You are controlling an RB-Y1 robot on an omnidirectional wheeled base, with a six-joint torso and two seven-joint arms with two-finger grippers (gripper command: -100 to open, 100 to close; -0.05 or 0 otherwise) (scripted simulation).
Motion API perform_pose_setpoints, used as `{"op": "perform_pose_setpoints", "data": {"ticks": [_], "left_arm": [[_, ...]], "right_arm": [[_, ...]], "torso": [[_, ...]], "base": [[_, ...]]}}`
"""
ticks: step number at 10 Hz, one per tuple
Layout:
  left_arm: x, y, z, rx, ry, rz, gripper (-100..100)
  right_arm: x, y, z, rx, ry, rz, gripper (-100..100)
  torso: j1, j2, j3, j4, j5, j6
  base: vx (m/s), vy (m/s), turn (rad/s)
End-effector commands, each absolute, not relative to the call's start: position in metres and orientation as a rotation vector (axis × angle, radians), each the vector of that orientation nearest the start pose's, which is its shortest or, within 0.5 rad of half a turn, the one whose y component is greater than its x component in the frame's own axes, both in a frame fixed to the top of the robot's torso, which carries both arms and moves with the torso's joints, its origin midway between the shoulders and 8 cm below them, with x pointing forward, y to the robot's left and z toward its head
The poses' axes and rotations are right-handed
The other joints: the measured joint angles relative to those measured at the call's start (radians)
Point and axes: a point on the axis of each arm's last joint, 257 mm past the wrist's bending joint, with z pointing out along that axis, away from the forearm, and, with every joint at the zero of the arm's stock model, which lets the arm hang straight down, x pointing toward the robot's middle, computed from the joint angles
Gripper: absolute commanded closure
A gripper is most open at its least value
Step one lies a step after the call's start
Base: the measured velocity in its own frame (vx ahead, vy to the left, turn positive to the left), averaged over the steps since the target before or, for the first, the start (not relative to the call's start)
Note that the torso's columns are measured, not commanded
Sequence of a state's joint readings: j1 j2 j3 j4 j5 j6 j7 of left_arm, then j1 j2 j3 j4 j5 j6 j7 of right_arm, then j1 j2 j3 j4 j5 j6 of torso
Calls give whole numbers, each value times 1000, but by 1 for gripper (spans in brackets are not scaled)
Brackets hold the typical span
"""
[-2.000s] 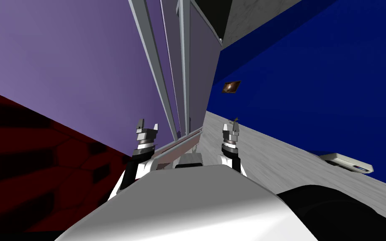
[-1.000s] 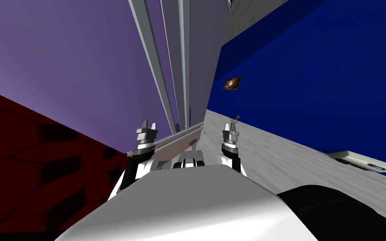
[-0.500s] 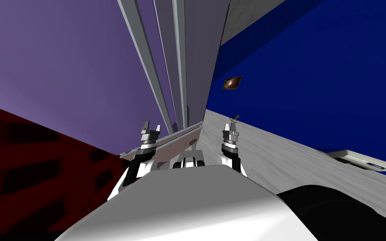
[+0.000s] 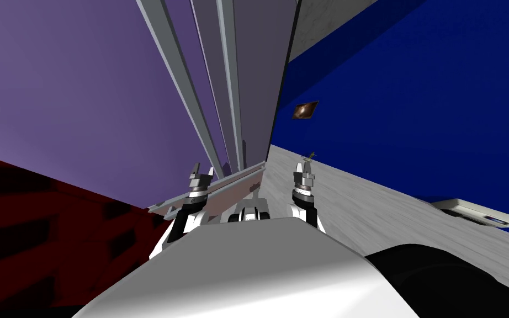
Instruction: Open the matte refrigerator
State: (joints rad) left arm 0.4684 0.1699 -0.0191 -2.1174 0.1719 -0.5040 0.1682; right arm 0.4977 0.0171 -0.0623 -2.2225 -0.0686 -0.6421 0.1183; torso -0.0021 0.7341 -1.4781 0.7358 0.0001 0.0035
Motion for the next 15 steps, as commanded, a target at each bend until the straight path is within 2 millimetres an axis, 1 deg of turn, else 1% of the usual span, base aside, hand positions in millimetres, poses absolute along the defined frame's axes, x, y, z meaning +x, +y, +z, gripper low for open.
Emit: {"op": "perform_pose_setpoints", "data": {"ticks": [1,3,7,9,10,11,15], "left_arm": [[380,289,-57,-881,675,-1588,-100],[382,291,-65,-899,670,-1604,-100],[388,297,-96,-966,639,-1667,-100],[390,301,-109,-994,620,-1700,-100],[391,303,-119,-1013,615,-1711,-100],[391,304,-123,-1021,620,-1706,-100],[394,317,-157,-1085,604,-1744,-100]], "right_arm": [[324,-309,27,594,518,1183,0],[324,-309,27,594,518,1183,0],[324,-309,27,594,518,1184,0],[323,-309,27,594,518,1183,0],[323,-309,27,594,518,1183,0],[324,-309,27,594,518,1183,0],[324,-309,27,594,518,1184,0]], "torso": [[-2,-3,-2,-2,0,2],[-4,-9,-6,-4,0,6],[-2,-17,-11,-6,0,7],[1,-6,-4,-1,0,-2],[3,2,1,2,0,-3],[3,7,4,3,0,-3],[0,3,2,2,-1,-3]], "base": [[27,-76,-20],[20,-51,0],[51,-82,-34],[84,-98,-47],[83,-90,-19],[39,-62,-6],[40,-74,-24]]}}
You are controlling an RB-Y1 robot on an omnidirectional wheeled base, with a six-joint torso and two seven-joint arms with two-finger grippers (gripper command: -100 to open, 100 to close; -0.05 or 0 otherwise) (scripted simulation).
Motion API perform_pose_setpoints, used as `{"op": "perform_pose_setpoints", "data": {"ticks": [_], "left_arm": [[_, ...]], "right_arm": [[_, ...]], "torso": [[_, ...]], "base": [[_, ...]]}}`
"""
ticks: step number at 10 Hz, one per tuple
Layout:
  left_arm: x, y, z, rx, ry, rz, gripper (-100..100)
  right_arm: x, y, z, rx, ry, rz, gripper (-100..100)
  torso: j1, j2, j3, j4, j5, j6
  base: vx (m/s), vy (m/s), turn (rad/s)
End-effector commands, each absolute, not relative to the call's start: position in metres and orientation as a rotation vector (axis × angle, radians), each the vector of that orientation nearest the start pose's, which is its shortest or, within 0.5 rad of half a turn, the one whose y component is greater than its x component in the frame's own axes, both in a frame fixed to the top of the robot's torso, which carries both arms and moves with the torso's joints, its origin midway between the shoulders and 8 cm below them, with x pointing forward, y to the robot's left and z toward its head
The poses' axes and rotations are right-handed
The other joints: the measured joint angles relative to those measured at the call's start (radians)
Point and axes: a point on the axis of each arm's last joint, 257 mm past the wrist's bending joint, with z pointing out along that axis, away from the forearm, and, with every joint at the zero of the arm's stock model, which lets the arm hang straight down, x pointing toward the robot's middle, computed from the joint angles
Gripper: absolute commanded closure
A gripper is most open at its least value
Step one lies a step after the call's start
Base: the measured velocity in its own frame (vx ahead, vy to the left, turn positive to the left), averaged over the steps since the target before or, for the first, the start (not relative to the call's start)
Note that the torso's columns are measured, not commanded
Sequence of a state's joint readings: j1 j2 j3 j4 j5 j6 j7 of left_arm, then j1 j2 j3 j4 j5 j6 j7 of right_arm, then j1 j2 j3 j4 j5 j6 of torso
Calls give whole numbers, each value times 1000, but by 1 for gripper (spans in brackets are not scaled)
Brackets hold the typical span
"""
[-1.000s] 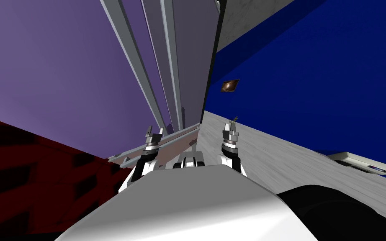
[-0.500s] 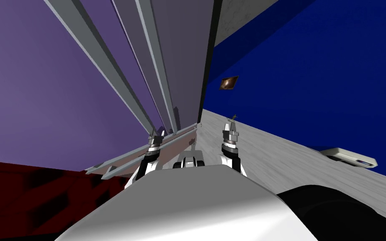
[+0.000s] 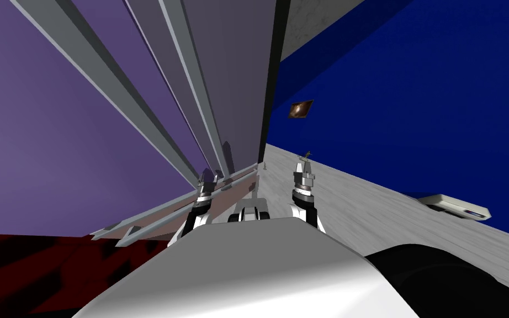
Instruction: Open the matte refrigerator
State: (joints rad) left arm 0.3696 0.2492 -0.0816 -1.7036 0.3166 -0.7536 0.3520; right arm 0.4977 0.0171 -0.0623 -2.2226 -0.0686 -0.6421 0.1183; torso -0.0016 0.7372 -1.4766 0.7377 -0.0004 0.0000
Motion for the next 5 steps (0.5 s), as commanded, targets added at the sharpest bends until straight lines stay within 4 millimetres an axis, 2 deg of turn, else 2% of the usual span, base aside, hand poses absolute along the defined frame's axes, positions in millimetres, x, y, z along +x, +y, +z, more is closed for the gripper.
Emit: {"op": "perform_pose_setpoints", "data": {"ticks": [1,5], "left_arm": [[394,320,-164,-1097,599,-1753,-100],[394,331,-186,-1137,602,-1753,-100]], "right_arm": [[324,-309,27,594,518,1184,0],[324,-309,27,594,518,1183,0]], "torso": [[0,-1,-1,0,0,0],[1,-2,-1,-2,2,3]], "base": [[67,-97,-21],[35,-56,-4]]}}
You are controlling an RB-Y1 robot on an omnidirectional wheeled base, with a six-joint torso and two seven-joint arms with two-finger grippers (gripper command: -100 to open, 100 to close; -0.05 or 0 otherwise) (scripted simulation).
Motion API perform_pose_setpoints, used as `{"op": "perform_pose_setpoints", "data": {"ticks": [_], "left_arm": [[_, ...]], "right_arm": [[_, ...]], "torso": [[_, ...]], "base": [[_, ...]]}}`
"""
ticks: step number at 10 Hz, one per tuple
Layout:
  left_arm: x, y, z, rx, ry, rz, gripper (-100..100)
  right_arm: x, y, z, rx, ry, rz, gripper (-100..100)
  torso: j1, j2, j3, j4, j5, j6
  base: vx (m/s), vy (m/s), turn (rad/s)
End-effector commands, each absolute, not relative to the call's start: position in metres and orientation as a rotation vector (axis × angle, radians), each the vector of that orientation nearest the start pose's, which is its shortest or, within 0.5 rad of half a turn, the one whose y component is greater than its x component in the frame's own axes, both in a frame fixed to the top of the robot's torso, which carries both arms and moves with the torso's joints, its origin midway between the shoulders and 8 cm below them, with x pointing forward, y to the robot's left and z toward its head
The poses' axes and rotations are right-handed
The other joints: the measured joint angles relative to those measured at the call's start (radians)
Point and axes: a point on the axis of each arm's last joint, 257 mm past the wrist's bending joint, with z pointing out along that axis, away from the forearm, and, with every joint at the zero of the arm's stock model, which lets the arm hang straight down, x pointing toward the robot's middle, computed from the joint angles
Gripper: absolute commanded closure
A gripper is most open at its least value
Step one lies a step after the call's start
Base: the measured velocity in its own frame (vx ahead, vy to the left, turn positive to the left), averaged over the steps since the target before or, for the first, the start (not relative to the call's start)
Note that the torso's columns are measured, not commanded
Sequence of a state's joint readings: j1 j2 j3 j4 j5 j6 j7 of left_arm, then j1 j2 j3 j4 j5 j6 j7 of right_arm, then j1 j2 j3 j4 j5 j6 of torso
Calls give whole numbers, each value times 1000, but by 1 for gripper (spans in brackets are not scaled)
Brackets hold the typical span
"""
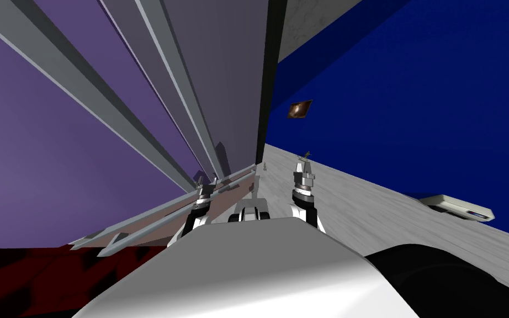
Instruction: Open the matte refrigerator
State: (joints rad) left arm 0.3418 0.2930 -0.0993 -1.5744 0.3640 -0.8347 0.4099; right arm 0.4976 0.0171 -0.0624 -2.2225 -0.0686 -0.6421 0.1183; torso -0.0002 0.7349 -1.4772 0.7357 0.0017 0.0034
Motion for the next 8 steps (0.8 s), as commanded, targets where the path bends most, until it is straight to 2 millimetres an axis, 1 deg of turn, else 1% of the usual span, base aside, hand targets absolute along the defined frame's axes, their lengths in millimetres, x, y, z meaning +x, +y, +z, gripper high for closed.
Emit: {"op": "perform_pose_setpoints", "data": {"ticks": [1,3,5,8], "left_arm": [[393,336,-194,-1151,601,-1755,-100],[392,341,-201,-1164,600,-1756,-100],[391,351,-214,-1185,599,-1756,-100],[389,361,-224,-1201,597,-1754,-100]], "right_arm": [[324,-309,27,594,518,1183,0],[324,-309,27,594,518,1183,0],[324,-309,27,594,518,1184,0],[324,-309,27,594,518,1183,0]], "torso": [[-1,-3,-2,-1,0,1],[-2,-10,-5,-4,1,4],[-2,-13,-7,-6,3,6],[-1,-15,-8,-6,3,8]], "base": [[37,-49,-11],[32,-50,2],[27,-58,-15],[35,-51,-13]]}}
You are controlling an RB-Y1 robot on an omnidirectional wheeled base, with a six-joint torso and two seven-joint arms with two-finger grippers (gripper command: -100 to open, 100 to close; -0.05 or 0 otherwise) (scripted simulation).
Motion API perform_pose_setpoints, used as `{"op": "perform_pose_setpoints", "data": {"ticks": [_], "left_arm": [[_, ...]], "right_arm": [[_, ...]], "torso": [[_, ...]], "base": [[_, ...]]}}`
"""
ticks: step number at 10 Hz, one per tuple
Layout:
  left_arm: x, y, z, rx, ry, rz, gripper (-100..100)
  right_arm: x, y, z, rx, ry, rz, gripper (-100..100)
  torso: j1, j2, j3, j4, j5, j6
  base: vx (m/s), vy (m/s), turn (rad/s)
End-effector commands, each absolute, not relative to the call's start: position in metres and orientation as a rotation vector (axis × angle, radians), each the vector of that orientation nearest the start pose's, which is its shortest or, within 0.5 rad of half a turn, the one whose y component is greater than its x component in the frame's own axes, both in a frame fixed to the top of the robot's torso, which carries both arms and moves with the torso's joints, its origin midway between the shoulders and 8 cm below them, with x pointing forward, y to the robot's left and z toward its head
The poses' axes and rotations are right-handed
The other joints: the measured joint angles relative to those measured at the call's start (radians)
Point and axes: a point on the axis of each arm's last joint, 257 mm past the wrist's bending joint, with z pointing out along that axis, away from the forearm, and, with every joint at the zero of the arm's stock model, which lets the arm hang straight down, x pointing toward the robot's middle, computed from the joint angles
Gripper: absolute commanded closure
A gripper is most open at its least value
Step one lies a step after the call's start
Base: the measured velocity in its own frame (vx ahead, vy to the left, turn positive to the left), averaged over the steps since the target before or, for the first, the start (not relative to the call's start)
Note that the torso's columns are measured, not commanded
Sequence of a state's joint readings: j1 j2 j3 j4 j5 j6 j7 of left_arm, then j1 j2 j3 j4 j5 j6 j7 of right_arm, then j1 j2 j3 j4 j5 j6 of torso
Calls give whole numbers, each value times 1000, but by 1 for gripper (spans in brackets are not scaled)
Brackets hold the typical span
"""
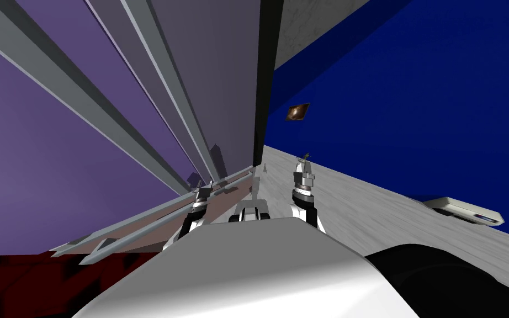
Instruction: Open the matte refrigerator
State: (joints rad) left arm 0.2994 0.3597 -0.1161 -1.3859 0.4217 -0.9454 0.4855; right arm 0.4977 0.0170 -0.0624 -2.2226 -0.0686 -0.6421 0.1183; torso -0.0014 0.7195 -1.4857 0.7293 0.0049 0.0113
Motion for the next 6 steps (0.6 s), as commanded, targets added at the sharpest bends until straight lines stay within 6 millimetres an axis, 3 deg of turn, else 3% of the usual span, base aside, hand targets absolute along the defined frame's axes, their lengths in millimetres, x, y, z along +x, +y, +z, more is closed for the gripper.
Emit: {"op": "perform_pose_setpoints", "data": {"ticks": [1,5,6], "left_arm": [[387,366,-228,-1208,597,-1753,-100],[383,382,-240,-1226,594,-1748,-100],[381,384,-234,-1208,582,-1746,-100]], "right_arm": [[324,-309,27,594,518,1183,0],[324,-309,27,594,518,1183,0],[324,-309,27,594,518,1183,0]], "torso": [[0,1,1,1,0,0],[-1,1,1,1,0,1],[-1,1,1,1,0,1]], "base": [[28,-60,-5],[41,-47,-11],[1,-14,60]]}}
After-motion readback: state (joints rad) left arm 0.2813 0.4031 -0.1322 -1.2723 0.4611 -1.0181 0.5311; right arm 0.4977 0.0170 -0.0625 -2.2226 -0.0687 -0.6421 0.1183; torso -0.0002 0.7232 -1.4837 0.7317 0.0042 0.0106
